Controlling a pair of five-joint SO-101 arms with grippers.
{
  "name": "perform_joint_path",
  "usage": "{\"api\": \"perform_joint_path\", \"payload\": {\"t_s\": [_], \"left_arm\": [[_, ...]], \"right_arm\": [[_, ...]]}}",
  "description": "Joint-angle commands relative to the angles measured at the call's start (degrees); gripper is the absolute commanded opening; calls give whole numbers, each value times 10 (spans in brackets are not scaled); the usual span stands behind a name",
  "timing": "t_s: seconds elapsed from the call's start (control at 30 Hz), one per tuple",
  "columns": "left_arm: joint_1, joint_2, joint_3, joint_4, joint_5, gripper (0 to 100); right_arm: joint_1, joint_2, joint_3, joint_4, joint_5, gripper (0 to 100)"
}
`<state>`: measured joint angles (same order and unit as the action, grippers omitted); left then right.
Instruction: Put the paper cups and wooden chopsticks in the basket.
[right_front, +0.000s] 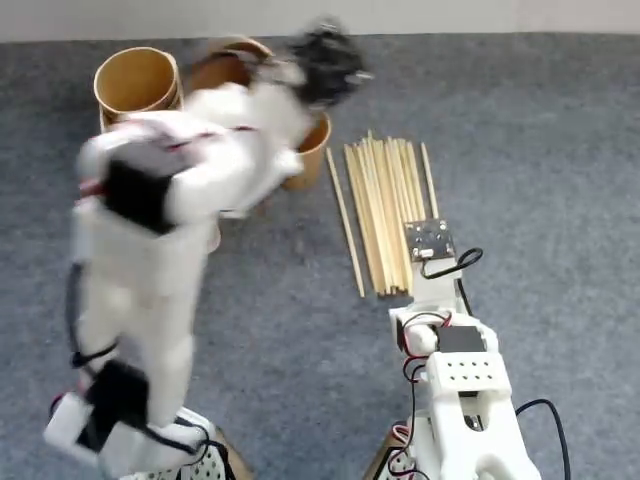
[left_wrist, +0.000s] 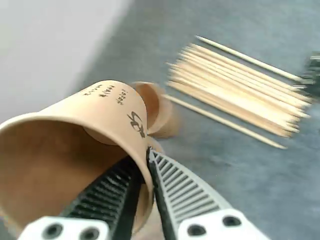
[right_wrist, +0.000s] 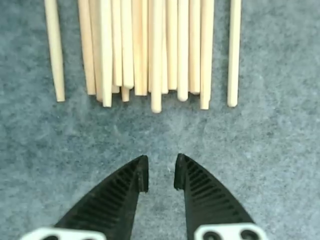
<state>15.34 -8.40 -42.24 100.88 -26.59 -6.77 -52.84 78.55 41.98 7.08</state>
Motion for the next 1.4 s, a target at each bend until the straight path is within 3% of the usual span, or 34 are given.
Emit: {"api": "perform_joint_path", "payload": {"t_s": [0.0,0.1,0.37,0.7,0.9,1.17,1.37], "left_arm": [[-109,-34,-10,-41,-22,3],[-177,-17,-9,-73,-21,3],[-247,86,-10,-138,-22,3],[-231,128,-11,-116,-22,6],[-236,129,-11,-100,-19,162],[-235,131,-62,-99,-18,145],[-232,132,-7,-197,-18,140]], "right_arm": [[-2,2,-2,-7,-2,105],[-2,2,-2,-7,-2,105],[-2,2,1,-8,-2,105],[-2,1,9,-26,-2,105],[-2,1,9,-26,-2,105],[-2,1,9,-26,-2,105],[-2,1,9,-26,-2,105]]}}
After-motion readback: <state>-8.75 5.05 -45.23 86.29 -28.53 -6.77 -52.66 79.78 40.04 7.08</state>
